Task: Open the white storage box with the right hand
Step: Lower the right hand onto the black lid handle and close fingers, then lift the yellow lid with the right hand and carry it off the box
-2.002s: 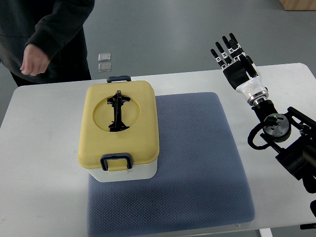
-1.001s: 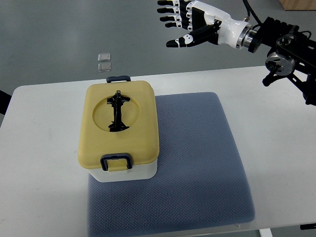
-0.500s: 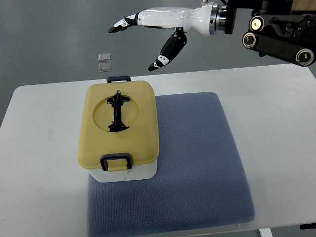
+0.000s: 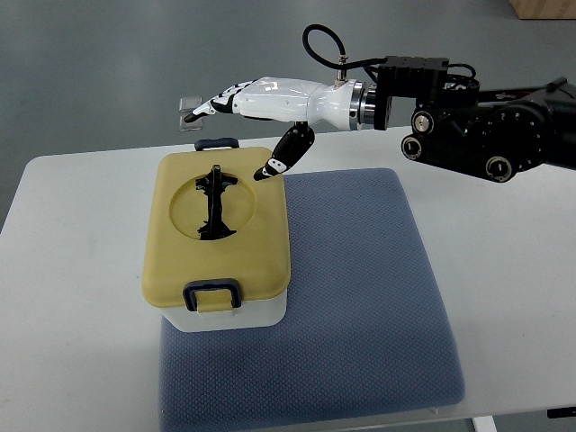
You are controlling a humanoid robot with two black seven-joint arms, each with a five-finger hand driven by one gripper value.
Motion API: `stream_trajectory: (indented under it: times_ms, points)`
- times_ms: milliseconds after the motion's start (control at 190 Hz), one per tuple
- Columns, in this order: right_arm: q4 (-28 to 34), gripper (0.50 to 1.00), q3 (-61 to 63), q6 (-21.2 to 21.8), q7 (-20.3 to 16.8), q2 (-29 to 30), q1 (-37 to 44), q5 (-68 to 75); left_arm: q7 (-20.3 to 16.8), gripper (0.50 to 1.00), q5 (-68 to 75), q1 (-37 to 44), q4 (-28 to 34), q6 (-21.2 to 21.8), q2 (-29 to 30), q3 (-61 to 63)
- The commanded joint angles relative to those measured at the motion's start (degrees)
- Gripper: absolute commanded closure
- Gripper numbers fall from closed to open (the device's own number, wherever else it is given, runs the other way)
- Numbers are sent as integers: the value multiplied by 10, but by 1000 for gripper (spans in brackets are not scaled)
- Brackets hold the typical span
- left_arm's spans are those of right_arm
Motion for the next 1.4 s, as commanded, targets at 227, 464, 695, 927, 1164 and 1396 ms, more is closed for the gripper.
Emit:
stream_trajectory:
  times_ms: [227,464,695,927,1164,1396]
  points:
    - [-23,574,6,-19,0,46,-30,2,0,500,0,0,0,0,0,0]
    - [-57,574,8,-35,-2,83,-40,2,0,500,0,0,0,0,0,0]
    - [-71,576,21,-50,-2,110,-48,6,0,500,0,0,0,0,0,0]
    - [-72,687,32,-66,1,125,-58,10,0,500,0,0,0,0,0,-1]
    - [-71,1000,32,-72,1,133,-63,15,0,500,0,0,0,0,0,-1]
    - [-68,1000,32,-87,-3,123,-55,15,0,500,-1,1,1,0,0,-1]
